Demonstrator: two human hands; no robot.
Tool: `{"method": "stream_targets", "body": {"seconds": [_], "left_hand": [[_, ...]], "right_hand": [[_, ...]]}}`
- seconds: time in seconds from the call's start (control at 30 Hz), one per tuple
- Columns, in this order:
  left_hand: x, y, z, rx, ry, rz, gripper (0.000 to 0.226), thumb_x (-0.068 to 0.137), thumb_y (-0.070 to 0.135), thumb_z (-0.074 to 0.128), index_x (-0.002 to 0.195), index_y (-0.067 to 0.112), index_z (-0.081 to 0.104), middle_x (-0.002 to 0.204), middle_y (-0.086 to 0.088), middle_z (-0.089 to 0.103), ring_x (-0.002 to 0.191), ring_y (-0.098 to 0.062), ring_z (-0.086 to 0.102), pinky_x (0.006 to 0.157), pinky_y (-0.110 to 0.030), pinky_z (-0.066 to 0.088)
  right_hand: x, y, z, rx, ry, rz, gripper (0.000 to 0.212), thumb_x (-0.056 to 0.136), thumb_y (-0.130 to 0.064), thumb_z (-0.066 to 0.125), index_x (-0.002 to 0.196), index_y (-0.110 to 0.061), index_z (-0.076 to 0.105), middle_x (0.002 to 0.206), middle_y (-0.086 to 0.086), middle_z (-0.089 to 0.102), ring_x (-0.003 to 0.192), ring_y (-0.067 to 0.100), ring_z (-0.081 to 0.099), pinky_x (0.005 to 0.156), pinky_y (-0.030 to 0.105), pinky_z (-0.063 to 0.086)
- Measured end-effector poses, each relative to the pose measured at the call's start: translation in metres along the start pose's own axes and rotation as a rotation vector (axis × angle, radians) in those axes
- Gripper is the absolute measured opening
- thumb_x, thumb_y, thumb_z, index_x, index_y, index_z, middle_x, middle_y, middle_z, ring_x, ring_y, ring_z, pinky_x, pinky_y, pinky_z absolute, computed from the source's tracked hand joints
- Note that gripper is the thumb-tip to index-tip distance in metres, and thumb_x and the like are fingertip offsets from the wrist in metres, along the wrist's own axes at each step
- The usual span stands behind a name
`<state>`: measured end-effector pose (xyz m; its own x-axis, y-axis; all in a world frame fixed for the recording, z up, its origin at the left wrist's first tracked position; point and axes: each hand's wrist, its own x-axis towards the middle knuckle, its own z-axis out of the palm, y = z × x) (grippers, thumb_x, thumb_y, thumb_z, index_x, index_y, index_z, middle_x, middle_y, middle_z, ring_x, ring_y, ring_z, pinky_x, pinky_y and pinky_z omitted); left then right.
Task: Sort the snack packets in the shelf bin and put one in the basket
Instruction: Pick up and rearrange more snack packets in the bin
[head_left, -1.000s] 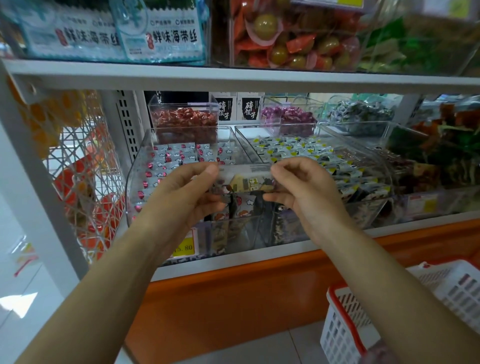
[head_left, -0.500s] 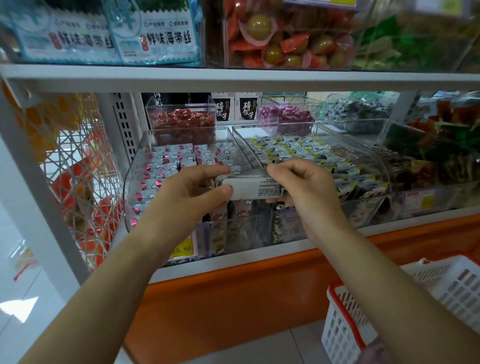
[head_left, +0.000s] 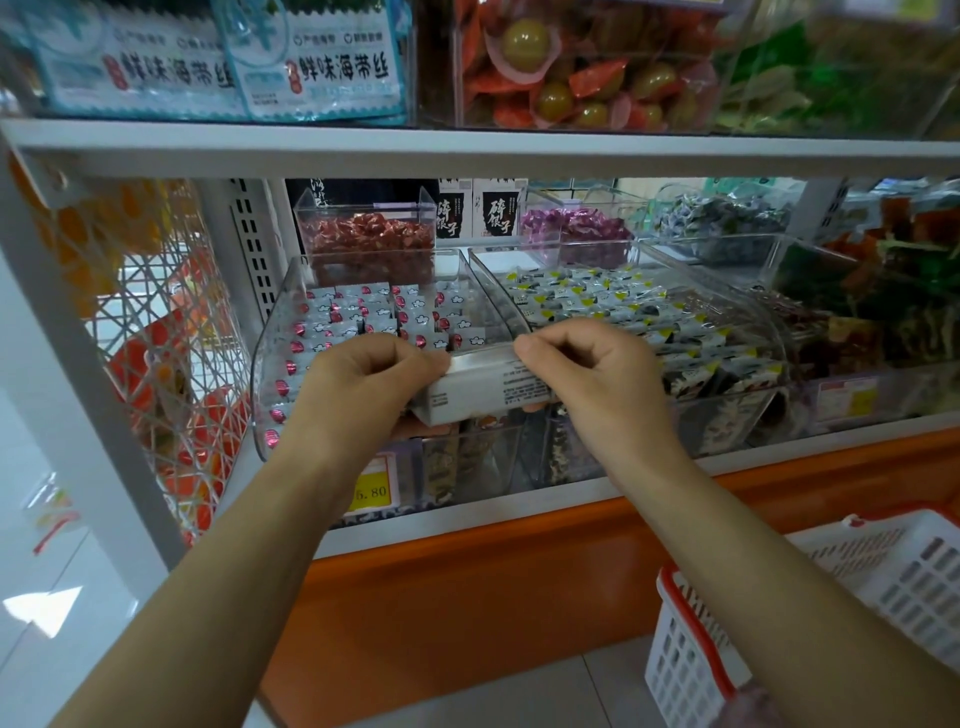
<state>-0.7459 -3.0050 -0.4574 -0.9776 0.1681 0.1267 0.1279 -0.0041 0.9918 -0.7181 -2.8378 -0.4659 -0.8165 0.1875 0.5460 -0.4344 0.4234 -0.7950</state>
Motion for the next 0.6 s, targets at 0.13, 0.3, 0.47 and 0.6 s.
{"method": "stream_targets", "body": {"seconds": [0.13,0.3,0.47,0.6], "left_hand": [[-0.003,0.000,0.001,0.156,-0.103,0.123,0.032,0.076,0.035,0.062,0.099,0.013,0.067,0.092,-0.003,0.066,0.077,-0.011,0.068,0.061,-0.016,0.055],[0.001,-0.004,0.003,0.252,-0.028,0.209,0.019,0.089,0.022,0.057,0.105,0.016,0.066,0.086,0.001,0.069,0.077,-0.008,0.068,0.068,-0.018,0.056],[0.006,-0.010,0.005,0.396,-0.001,0.292,0.029,0.092,0.033,0.050,0.113,0.017,0.063,0.087,0.008,0.066,0.070,-0.004,0.059,0.057,-0.010,0.047],[0.015,-0.019,0.001,0.787,0.037,0.403,0.040,0.090,0.037,0.054,0.124,0.015,0.056,0.107,0.006,0.056,0.095,-0.013,0.052,0.076,-0.023,0.044]], "right_hand": [[0.003,0.004,-0.002,0.119,0.080,0.103,0.018,0.090,-0.018,0.061,0.073,-0.022,0.066,0.072,-0.003,0.066,0.060,0.004,0.064,0.050,0.018,0.053],[0.009,0.009,-0.005,0.505,0.015,0.252,0.010,0.082,-0.016,0.067,0.092,-0.014,0.067,0.091,0.006,0.069,0.080,0.013,0.071,0.065,0.024,0.057],[0.009,0.011,-0.012,0.281,-0.021,0.140,0.021,0.084,-0.009,0.067,0.097,-0.025,0.064,0.092,0.002,0.069,0.074,0.007,0.069,0.060,0.018,0.054],[0.017,0.013,-0.023,0.143,0.001,0.134,0.003,0.088,-0.020,0.063,0.088,-0.017,0.064,0.080,0.002,0.067,0.070,0.010,0.064,0.056,0.023,0.055]]}}
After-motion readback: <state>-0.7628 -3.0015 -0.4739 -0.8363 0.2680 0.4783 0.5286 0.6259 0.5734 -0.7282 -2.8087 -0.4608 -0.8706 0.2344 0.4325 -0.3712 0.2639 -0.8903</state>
